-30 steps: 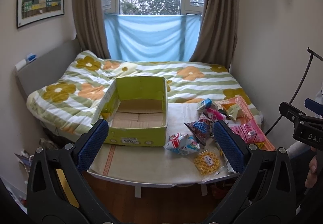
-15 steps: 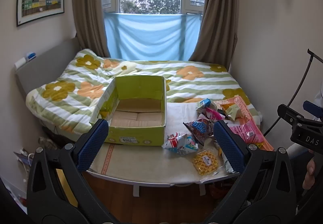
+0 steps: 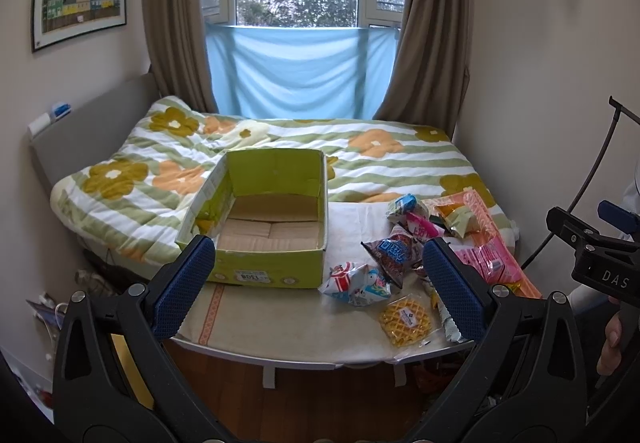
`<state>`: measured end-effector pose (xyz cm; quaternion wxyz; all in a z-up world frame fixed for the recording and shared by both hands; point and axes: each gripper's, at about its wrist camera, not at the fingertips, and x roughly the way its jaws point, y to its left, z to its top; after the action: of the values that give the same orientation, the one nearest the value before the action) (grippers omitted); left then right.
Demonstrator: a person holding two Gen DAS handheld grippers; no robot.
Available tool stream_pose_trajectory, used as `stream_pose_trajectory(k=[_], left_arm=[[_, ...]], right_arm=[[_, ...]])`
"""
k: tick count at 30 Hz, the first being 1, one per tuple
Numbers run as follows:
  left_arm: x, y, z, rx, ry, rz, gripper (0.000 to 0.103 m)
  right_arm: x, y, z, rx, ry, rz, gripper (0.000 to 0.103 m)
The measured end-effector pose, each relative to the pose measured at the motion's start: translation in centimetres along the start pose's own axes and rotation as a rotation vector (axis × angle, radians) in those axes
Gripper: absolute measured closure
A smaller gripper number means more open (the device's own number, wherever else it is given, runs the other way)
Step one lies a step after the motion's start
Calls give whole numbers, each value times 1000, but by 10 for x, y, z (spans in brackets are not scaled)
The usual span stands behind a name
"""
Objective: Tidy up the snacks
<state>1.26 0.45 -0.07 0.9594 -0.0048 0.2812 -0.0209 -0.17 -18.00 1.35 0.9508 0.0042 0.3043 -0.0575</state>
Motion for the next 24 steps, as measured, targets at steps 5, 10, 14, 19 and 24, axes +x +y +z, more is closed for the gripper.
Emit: stream_pose_trajectory(k=[5,10,14,19,24], left_arm=[[1,-3,0,-2,2,-3,0],[0,-4,1,-3,4,-4,0],[0,-1,0,-12,10,-9,0],[0,1,0,-16,12,-10,0],[2,0,0,-18,23,-16,0]], right_arm=[[1,-1,0,1,0,4,0],[2,-2,0,2,1,5,0],[2,-2,-1,3,2,6,0],[2,-2,-1,3,1,6,0],[1,-4,-1,5,-4,-4,0]])
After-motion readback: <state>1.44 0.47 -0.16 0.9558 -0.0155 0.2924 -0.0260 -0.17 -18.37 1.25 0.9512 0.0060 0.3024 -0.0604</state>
